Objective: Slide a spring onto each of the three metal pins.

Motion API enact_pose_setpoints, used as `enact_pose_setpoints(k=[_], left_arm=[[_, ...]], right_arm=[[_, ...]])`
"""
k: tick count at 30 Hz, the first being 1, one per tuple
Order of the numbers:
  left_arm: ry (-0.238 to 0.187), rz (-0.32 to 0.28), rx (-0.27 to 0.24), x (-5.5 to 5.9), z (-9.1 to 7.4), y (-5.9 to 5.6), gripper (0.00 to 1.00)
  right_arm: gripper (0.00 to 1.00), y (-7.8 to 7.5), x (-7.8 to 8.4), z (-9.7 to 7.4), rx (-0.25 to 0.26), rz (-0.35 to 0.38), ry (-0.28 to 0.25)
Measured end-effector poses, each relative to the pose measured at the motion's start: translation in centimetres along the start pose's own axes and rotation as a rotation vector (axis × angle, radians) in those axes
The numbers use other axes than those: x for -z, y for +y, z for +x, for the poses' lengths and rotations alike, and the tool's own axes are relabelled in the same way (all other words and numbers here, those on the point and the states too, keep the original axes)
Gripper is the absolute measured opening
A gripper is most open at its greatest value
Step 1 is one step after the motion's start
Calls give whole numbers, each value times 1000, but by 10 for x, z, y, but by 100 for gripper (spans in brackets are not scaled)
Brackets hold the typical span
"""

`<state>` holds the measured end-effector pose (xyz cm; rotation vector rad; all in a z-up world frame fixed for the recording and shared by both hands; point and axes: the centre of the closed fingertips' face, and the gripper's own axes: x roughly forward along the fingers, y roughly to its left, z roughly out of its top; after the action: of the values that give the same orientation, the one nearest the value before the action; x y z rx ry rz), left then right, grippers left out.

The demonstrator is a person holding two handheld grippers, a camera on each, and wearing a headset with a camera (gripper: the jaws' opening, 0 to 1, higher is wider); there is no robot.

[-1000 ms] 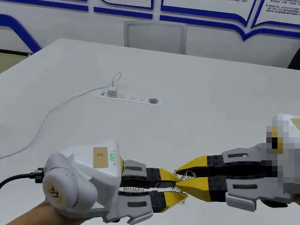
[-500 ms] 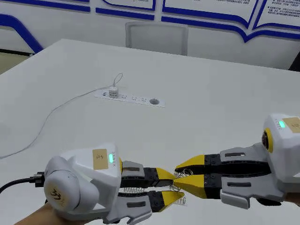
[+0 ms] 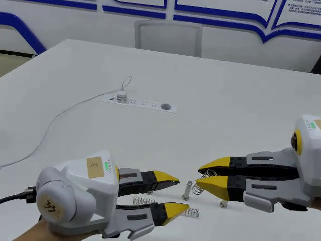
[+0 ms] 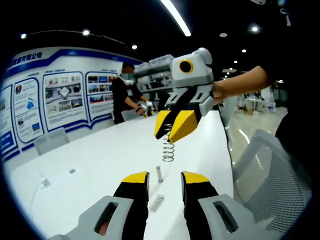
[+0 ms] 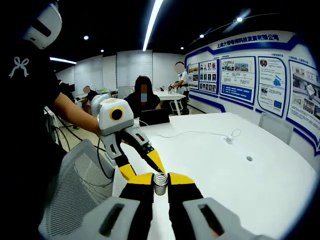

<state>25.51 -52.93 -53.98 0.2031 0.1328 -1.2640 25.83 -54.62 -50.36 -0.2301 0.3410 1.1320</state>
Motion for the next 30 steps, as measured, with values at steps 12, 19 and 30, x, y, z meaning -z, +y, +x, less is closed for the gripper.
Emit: enact_pose_setpoints(k=[12, 19, 30], left_arm=[[-12, -74, -113, 11, -21, 24, 35], [-8, -105, -150, 21, -35, 31, 42], [2, -145, -224, 33, -52, 43, 54]], right_arm=[[11, -48, 25, -21, 157, 54, 39], [11, -68, 43, -31, 229, 85, 54], [11, -88, 73, -37, 309, 137, 89]])
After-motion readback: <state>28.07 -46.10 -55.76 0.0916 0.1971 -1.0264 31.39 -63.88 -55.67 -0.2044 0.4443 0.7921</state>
